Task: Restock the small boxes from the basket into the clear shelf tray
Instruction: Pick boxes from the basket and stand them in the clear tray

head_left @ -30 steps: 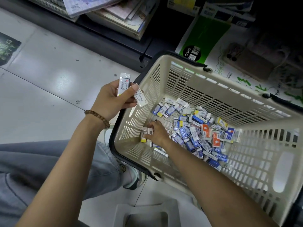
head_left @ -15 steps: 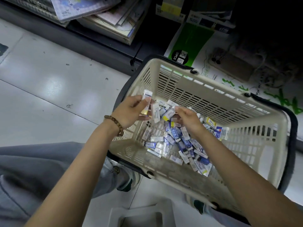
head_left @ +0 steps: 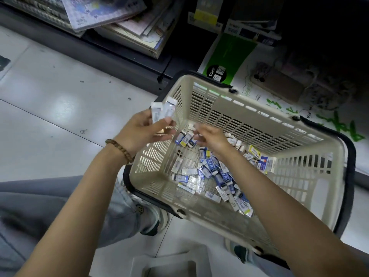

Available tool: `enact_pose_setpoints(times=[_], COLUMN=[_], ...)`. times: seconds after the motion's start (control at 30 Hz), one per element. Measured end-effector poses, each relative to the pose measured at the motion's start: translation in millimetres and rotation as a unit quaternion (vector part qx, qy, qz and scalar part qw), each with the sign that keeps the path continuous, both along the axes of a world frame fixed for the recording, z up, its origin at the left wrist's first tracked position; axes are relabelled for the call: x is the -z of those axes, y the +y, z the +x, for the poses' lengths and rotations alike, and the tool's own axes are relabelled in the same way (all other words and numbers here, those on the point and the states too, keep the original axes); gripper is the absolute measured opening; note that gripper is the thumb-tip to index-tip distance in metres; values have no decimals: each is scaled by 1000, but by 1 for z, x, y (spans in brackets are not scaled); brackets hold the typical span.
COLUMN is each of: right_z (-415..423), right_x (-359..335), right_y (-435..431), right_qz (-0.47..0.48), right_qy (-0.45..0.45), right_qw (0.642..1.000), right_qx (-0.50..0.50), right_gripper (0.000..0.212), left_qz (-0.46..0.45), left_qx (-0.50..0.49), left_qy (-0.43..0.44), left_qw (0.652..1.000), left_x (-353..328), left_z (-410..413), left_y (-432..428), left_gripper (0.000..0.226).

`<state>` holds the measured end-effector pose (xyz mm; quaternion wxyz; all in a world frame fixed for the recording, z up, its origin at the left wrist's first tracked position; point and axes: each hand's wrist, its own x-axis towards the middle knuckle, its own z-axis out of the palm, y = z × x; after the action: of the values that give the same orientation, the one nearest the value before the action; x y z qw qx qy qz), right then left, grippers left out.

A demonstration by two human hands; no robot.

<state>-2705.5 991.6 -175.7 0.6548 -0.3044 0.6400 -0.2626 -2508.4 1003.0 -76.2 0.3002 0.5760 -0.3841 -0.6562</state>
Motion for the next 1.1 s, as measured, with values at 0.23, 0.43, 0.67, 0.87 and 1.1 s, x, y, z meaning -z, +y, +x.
enact_pose_setpoints(times=[0.23, 0.43, 0.67, 0.87, 1.1], right_z=[18, 34, 30, -22, -8], right_x=[79, 109, 107, 74, 72], right_y=[1, 2, 6, -6, 13], right_qz=[76, -31, -102, -55, -11], right_qy=[102, 290, 268, 180, 127], right_qw=[991, 953, 958, 981, 990], right_qx=[-38, -81, -9, 44, -57], right_gripper=[64, 56, 18, 11, 39], left_qz=[-24, -3, -3, 3, -20], left_qx=[-91, -102, -100, -102, -116], left_qy=[79, 99, 127, 141, 94], left_qw=[992, 990, 987, 985, 989], left_x=[-5, 6, 6, -1, -14], left_z=[16, 16, 6, -13, 9], left_y=[-16, -20, -25, -18, -7], left_gripper=[35, 28, 27, 18, 34])
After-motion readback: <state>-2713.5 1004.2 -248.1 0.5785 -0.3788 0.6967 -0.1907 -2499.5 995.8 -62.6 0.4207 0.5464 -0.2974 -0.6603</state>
